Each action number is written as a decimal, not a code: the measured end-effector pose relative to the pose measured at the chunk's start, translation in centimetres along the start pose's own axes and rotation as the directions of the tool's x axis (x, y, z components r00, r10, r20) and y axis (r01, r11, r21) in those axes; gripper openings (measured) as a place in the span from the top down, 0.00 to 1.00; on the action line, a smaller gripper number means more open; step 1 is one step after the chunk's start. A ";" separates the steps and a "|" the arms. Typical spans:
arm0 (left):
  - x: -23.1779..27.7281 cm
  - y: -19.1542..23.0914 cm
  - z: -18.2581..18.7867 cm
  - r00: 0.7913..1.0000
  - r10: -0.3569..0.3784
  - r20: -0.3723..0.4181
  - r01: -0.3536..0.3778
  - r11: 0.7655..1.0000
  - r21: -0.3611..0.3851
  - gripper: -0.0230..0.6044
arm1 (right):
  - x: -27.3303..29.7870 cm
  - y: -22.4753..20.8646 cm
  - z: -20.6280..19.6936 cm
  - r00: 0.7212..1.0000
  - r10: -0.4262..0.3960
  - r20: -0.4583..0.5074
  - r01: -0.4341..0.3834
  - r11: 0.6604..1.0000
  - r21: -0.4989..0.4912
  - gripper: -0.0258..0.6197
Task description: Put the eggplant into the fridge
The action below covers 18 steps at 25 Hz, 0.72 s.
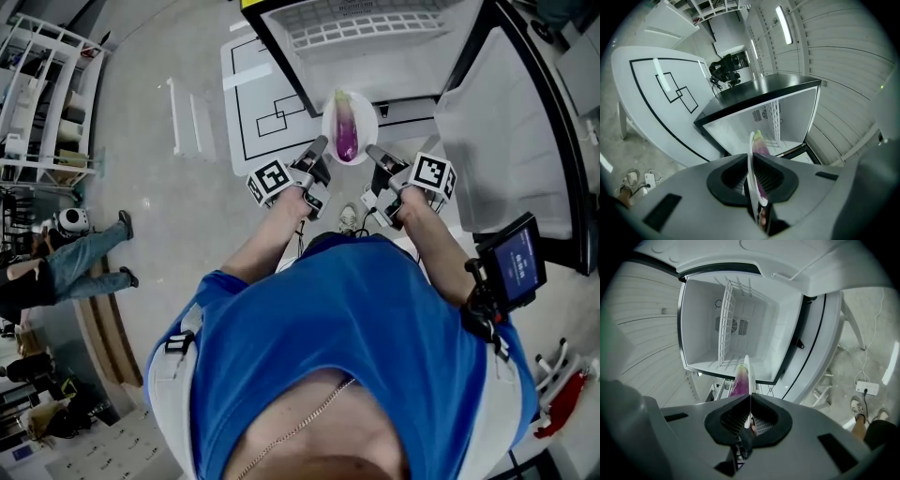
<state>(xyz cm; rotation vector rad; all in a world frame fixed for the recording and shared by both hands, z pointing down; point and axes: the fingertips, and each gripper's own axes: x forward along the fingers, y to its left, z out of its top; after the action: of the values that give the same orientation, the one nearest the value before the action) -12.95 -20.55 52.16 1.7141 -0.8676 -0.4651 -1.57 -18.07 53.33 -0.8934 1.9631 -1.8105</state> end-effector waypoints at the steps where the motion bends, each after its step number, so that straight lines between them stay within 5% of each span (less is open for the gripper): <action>1: 0.0 0.0 0.2 1.000 -0.002 0.000 0.002 1.000 -0.001 0.92 | 0.1 0.1 0.1 1.000 -0.002 0.003 0.002 1.000 0.002 0.94; 8: -0.6 -1.1 1.4 0.999 -0.023 0.024 0.023 1.000 -0.004 0.92 | 0.5 1.2 0.5 0.999 -0.014 0.029 0.013 1.000 0.021 0.94; 13: 0.1 0.2 -1.4 0.999 -0.034 0.011 0.034 0.999 0.001 0.92 | -1.0 -2.2 2.3 0.997 -0.024 0.075 0.021 0.999 0.045 0.94; 18: -1.9 -0.6 -1.7 1.000 -0.025 -0.004 0.025 0.999 -0.022 0.92 | -0.7 -0.8 3.5 0.992 -0.037 0.117 0.031 0.998 0.056 0.94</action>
<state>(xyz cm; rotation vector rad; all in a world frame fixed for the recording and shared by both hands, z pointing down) -12.86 -17.95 51.86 1.7069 -0.8368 -0.4859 1.35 -20.31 53.53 -0.9985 1.8288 -1.7779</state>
